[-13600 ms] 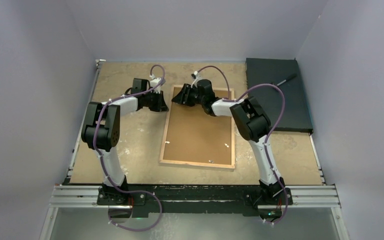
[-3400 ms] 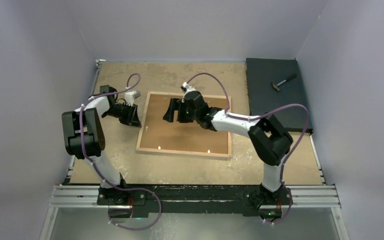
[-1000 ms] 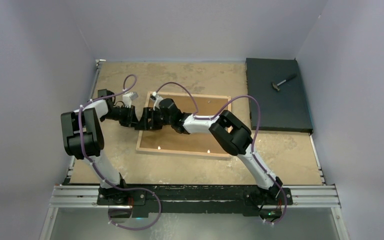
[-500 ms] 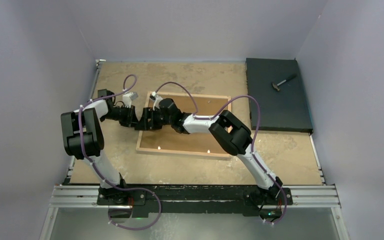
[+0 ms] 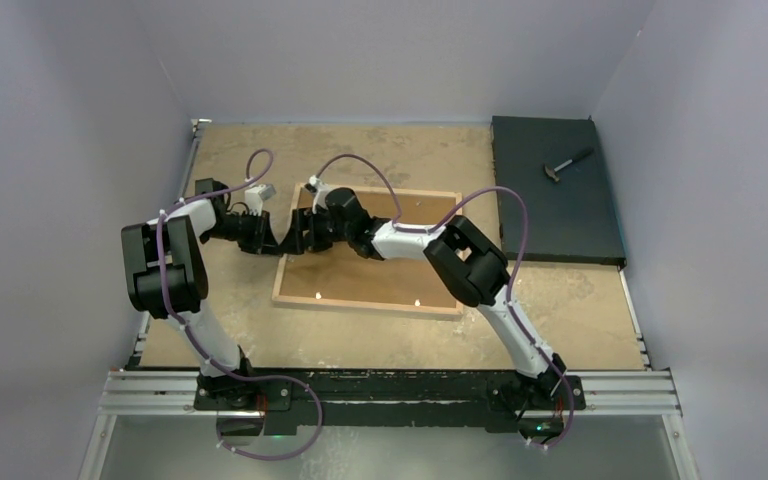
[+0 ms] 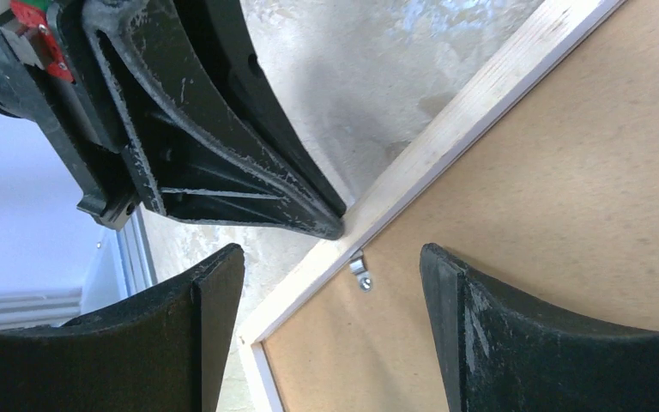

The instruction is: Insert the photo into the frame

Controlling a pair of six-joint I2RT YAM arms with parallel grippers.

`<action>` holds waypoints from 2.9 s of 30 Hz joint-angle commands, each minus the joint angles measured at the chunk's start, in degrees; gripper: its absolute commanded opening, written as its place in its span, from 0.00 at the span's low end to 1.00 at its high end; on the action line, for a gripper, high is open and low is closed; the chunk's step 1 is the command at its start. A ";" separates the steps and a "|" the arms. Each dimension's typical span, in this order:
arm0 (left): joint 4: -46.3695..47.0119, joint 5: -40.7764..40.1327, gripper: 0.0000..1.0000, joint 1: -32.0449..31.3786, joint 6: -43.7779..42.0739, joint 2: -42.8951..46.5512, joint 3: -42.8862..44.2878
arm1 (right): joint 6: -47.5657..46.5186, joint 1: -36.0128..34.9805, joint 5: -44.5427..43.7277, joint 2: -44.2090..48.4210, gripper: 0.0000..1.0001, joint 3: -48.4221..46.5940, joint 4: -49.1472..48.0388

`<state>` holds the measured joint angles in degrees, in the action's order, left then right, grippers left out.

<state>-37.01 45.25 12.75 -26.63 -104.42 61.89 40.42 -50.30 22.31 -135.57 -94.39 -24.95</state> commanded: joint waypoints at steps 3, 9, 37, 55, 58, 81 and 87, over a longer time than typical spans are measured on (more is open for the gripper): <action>-0.96 -0.91 0.03 0.17 -2.67 -0.90 -0.26 | -5.29 0.41 1.93 0.17 0.77 -2.39 3.54; -0.56 -0.86 0.03 0.19 -2.56 -1.46 -0.45 | -7.19 -0.13 6.46 -1.13 0.75 -3.10 3.29; -2.44 -1.68 0.03 1.11 -2.89 -0.23 2.06 | -8.55 1.45 3.16 4.25 0.82 -5.96 6.71; -3.29 -11.61 0.04 1.14 -14.45 6.02 -4.55 | -1.31 25.88 -30.88 50.73 0.99 43.64 20.45; -3.33 -13.57 0.04 -0.37 -16.27 8.46 -7.07 | -1.57 28.05 -29.46 52.24 0.99 47.47 18.76; -1.19 -22.09 0.04 -16.30 -15.54 11.73 -11.29 | -5.19 28.15 -21.91 24.78 0.99 24.20 15.31; -2.64 -22.60 0.05 -27.32 -14.92 9.68 -10.74 | -7.29 27.81 -12.84 12.81 0.99 8.45 18.24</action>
<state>-40.88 17.76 -6.55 -42.94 -91.13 50.81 33.41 -20.18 -3.16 -117.71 -76.62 -8.03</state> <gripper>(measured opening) 0.040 0.988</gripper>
